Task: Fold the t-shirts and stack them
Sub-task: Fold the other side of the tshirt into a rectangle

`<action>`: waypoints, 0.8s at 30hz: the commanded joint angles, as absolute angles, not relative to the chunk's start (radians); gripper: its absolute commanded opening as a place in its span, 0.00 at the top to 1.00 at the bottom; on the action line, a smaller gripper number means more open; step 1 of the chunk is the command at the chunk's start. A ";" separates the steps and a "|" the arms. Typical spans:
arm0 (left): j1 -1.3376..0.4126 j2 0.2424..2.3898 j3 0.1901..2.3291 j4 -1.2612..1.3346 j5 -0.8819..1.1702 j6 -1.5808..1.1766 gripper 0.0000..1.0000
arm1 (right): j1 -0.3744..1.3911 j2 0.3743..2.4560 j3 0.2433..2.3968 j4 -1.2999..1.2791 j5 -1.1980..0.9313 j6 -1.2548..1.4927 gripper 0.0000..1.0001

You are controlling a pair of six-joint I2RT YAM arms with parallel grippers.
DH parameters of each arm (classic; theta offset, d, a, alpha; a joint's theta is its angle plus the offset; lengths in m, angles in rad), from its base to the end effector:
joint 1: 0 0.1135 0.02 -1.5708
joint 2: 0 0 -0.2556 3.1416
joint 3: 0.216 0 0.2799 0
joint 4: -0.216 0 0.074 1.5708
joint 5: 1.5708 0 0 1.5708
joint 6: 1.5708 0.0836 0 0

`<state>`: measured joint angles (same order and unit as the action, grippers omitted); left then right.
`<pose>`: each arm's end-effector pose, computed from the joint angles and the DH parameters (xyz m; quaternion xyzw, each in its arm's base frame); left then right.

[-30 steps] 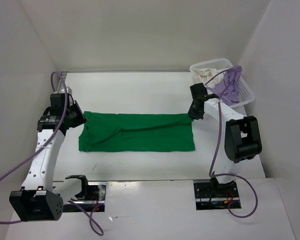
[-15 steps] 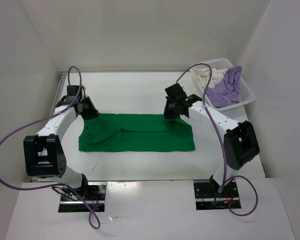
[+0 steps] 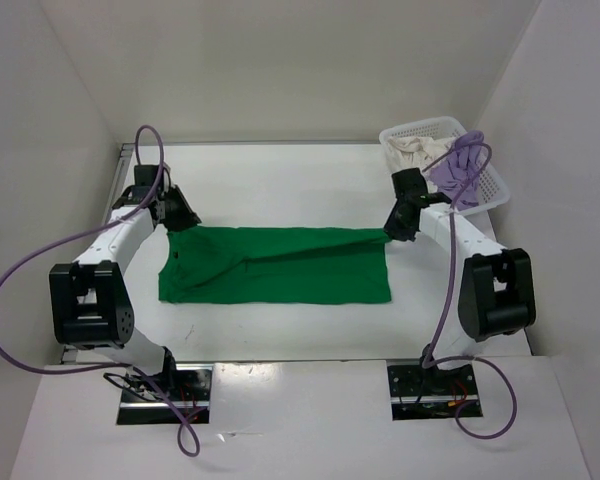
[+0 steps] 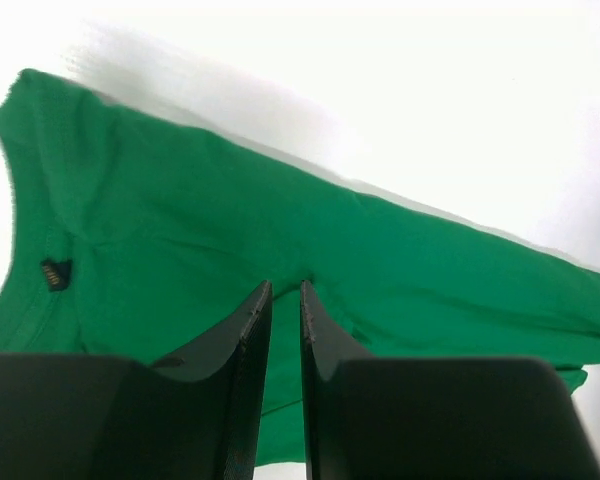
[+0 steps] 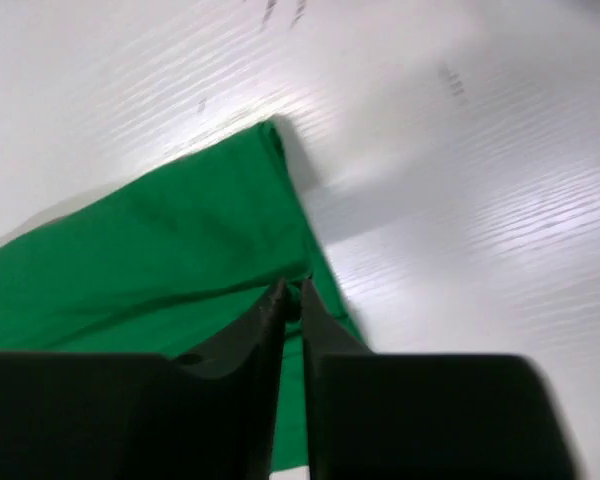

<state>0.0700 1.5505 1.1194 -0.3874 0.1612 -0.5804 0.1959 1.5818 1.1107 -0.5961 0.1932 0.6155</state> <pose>0.3952 0.0143 0.1950 -0.2682 0.8879 -0.1649 0.3354 0.3650 0.0561 0.1618 0.2243 0.9378 0.0120 0.2647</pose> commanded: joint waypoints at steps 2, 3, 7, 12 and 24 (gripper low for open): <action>0.075 1.577 1.157 -0.367 0.150 -0.577 0.76 | 0.144 1.595 1.120 -0.580 0.235 0.591 0.76; 0.086 1.577 1.157 -0.367 0.150 -0.577 0.76 | 0.144 1.579 1.129 -0.580 0.220 0.591 0.72; 0.106 1.577 1.166 -0.376 0.150 -0.577 0.76 | 0.144 1.500 1.129 -0.597 0.209 0.580 0.71; 0.106 1.577 1.166 -0.353 0.179 -0.587 0.76 | 0.231 1.451 1.138 -0.592 0.080 0.607 0.84; 0.106 1.692 1.147 -0.295 0.297 -0.650 0.79 | 0.768 1.889 1.573 -0.406 -0.158 0.709 1.00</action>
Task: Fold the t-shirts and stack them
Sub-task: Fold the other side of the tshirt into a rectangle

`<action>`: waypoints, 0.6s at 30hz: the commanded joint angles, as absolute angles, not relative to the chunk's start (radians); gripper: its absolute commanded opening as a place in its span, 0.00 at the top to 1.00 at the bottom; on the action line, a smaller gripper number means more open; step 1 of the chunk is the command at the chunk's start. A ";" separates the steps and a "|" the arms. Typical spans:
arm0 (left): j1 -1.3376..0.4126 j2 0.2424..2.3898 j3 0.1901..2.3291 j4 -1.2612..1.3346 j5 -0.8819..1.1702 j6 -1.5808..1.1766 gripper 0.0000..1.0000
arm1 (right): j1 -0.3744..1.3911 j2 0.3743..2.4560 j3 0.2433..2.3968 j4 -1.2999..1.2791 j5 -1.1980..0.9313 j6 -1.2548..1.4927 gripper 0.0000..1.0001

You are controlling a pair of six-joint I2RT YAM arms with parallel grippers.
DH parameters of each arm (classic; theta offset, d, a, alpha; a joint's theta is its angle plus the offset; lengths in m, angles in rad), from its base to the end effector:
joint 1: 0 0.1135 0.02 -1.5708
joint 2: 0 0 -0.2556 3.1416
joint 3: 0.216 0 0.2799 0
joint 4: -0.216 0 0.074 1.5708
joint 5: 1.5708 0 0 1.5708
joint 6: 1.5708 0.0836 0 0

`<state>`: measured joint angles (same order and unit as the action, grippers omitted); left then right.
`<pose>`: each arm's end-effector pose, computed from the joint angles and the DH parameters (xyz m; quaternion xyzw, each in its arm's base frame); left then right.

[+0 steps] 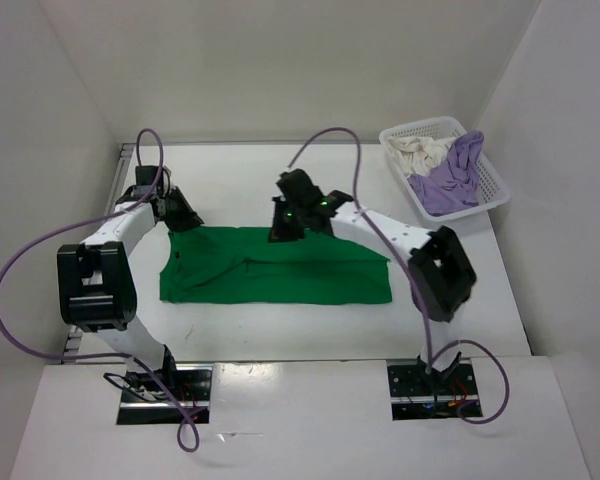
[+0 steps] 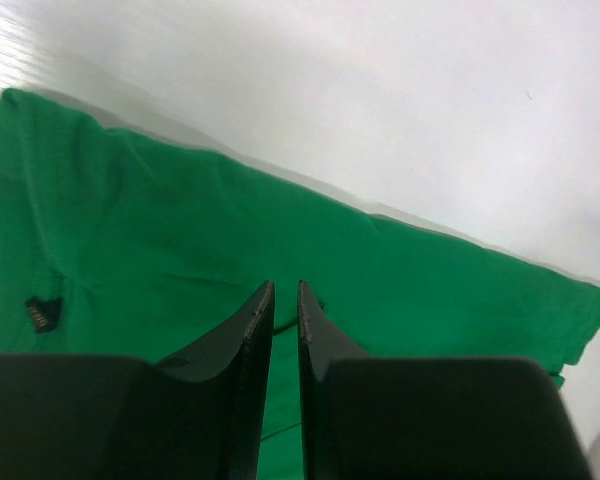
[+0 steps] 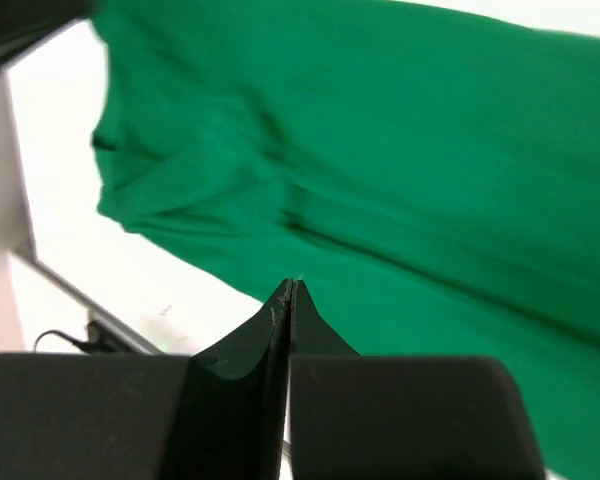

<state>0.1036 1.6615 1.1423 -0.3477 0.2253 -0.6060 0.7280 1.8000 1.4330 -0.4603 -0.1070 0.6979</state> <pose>0.4106 0.0239 0.1659 -0.2877 0.8881 -0.1874 0.3056 0.3383 0.3135 0.2047 -0.0334 0.9300 0.2749 0.2418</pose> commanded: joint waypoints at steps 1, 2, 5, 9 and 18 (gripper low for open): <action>0.115 1.715 1.147 -0.282 0.308 -0.660 0.79 | 0.782 1.966 1.616 -0.407 -0.167 0.709 0.99; 0.115 1.726 1.147 -0.282 0.308 -0.669 0.79 | 0.793 1.998 1.687 -0.407 -0.184 0.709 0.97; 0.115 1.749 1.147 -0.273 0.308 -0.696 0.79 | 0.822 2.118 1.800 -0.419 -0.201 0.709 0.91; 0.127 1.770 1.147 -0.273 0.299 -0.716 0.79 | 0.848 2.250 1.940 -0.462 -0.201 0.689 0.74; 0.146 1.781 1.138 -0.273 0.299 -0.716 0.79 | 0.857 2.474 2.229 -0.590 -0.141 0.658 0.59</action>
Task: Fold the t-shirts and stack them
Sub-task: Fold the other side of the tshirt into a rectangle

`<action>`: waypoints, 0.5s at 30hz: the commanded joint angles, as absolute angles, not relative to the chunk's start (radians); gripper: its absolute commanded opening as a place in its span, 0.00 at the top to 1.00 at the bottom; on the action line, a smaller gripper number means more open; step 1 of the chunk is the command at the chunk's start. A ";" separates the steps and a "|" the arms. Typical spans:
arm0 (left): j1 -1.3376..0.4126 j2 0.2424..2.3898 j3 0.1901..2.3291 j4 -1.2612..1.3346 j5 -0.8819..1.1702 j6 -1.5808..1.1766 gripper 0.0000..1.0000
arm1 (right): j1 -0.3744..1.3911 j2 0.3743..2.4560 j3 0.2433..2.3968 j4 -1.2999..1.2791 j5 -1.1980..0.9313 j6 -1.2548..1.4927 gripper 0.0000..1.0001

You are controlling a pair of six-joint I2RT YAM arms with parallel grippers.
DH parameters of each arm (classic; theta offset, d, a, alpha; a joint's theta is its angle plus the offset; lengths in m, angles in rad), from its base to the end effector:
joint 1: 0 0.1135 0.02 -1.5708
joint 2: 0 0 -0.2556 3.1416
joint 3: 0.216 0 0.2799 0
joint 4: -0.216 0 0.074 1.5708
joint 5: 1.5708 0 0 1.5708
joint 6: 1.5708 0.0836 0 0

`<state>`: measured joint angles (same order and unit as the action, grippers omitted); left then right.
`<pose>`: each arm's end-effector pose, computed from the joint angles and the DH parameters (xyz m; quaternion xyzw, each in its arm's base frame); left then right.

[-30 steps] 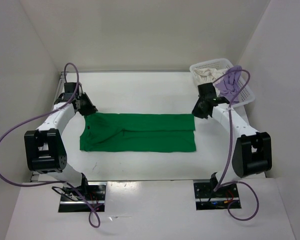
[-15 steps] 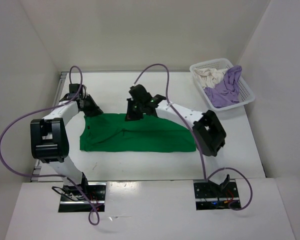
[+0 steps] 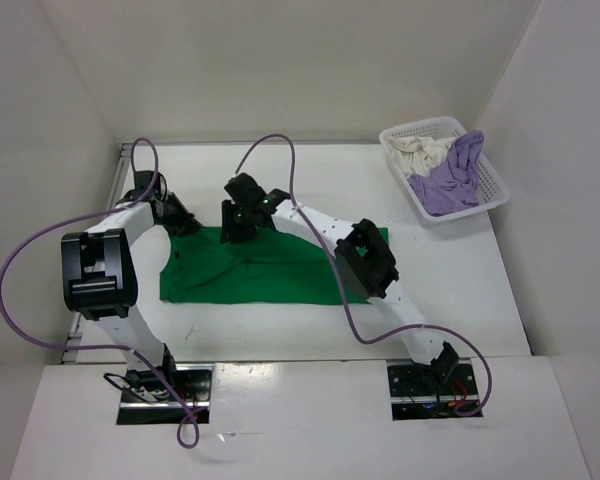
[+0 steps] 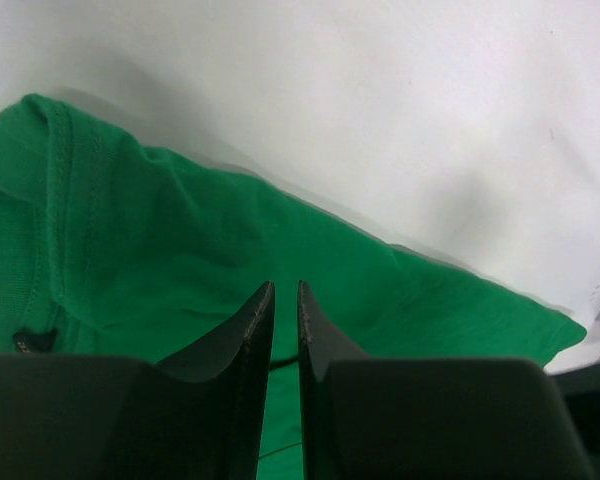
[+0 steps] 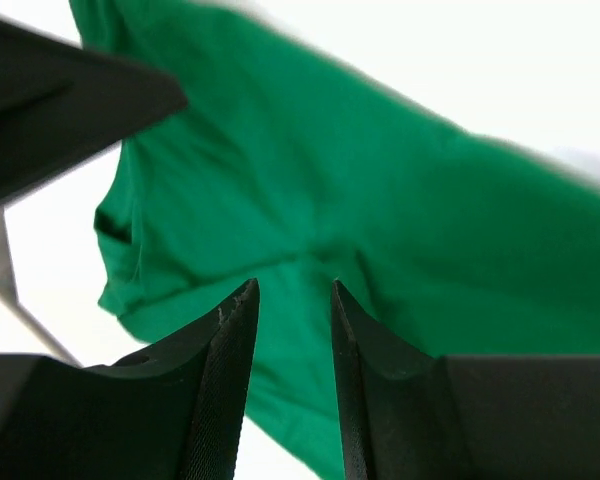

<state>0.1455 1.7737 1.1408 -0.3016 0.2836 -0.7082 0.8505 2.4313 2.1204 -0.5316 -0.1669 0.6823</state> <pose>0.4181 0.0376 0.1264 -0.3490 0.8742 -0.2149 0.2602 0.3831 0.4575 0.1369 -0.1078 0.9254 0.3023 0.2017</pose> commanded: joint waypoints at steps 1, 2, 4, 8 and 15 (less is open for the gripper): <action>0.146 1.781 1.138 -0.282 0.299 -0.716 0.79 | 0.857 2.488 2.249 -0.603 -0.132 0.649 0.59; 0.146 1.790 1.138 -0.282 0.290 -0.716 0.79 | 0.857 2.499 2.276 -0.613 -0.121 0.649 0.59; 0.146 1.790 1.138 -0.291 0.290 -0.707 0.79 | 0.857 2.511 2.276 -0.623 -0.101 0.640 0.59; 0.146 1.802 1.138 -0.291 0.270 -0.707 0.79 | 0.857 2.537 2.298 -0.633 -0.112 0.631 0.59; 0.156 1.821 1.118 -0.272 0.281 -0.726 0.79 | 0.877 2.557 2.298 -0.634 -0.143 0.620 0.62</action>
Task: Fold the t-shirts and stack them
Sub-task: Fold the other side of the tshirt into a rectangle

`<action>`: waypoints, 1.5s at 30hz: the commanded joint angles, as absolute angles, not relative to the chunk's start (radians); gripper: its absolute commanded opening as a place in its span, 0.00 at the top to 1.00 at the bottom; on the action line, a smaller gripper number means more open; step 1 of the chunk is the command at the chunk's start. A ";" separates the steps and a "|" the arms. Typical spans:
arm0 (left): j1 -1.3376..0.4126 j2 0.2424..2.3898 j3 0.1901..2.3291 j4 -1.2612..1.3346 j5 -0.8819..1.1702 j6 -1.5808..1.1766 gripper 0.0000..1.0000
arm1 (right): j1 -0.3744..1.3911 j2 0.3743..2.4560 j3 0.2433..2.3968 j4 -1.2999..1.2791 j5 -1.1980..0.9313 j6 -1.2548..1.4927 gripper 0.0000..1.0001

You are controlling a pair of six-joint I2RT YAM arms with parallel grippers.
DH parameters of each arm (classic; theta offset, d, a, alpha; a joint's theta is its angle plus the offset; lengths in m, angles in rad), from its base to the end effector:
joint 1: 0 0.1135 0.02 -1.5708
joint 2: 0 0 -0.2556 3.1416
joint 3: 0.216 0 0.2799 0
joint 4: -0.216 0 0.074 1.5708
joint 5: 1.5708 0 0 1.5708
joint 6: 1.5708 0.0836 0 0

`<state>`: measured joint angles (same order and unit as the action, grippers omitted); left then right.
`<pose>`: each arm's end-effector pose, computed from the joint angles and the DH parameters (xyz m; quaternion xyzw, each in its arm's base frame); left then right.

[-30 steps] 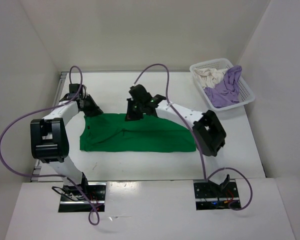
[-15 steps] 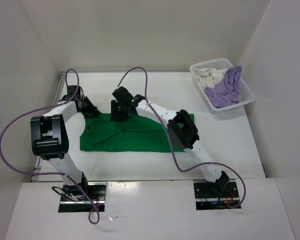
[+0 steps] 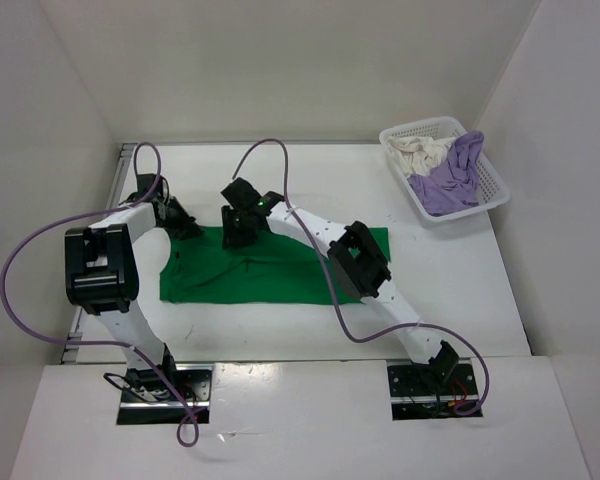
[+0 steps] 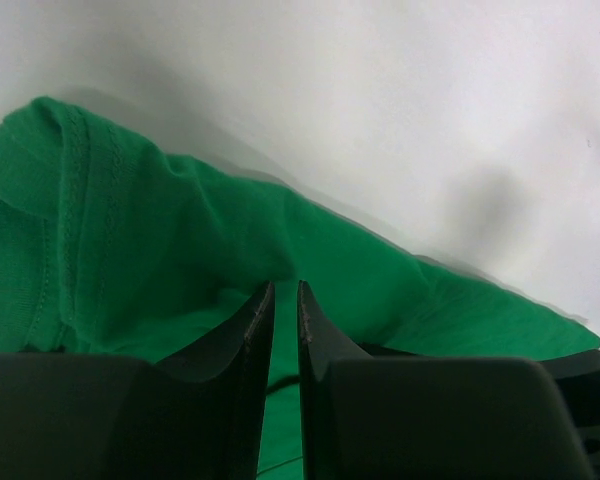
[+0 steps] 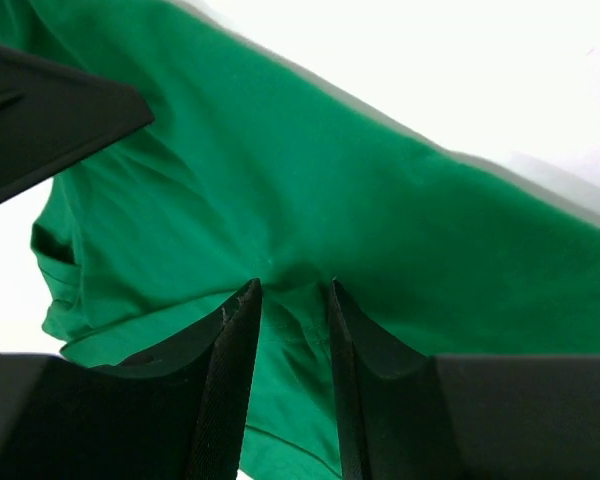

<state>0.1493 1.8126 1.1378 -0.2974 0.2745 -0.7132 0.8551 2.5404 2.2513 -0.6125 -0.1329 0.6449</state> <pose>0.4179 0.0399 0.1101 -0.3590 0.8768 -0.2068 0.2442 0.3901 0.4655 0.1146 -0.1206 0.9350 0.2692 0.1970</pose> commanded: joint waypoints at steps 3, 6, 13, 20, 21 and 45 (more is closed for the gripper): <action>0.156 1.830 1.129 -0.272 0.281 -0.735 0.79 | 0.888 2.582 2.341 -0.658 -0.160 0.620 0.67; 0.156 1.839 1.140 -0.272 0.281 -0.735 0.79 | 0.888 2.582 2.350 -0.658 -0.160 0.620 0.82; 0.156 1.859 1.160 -0.281 0.270 -0.726 0.79 | 0.906 2.432 2.187 -0.611 -0.160 0.607 0.94; 0.166 1.888 1.180 -0.281 0.261 -0.726 0.79 | 0.930 2.237 1.855 -0.503 -0.147 0.598 0.93; 0.166 1.888 1.180 -0.281 0.261 -0.726 0.79 | 0.939 2.224 1.827 -0.503 -0.147 0.598 0.93; 0.176 1.492 1.152 -0.299 0.301 -0.744 0.87 | 0.850 2.273 2.057 -0.571 -0.171 0.485 1.00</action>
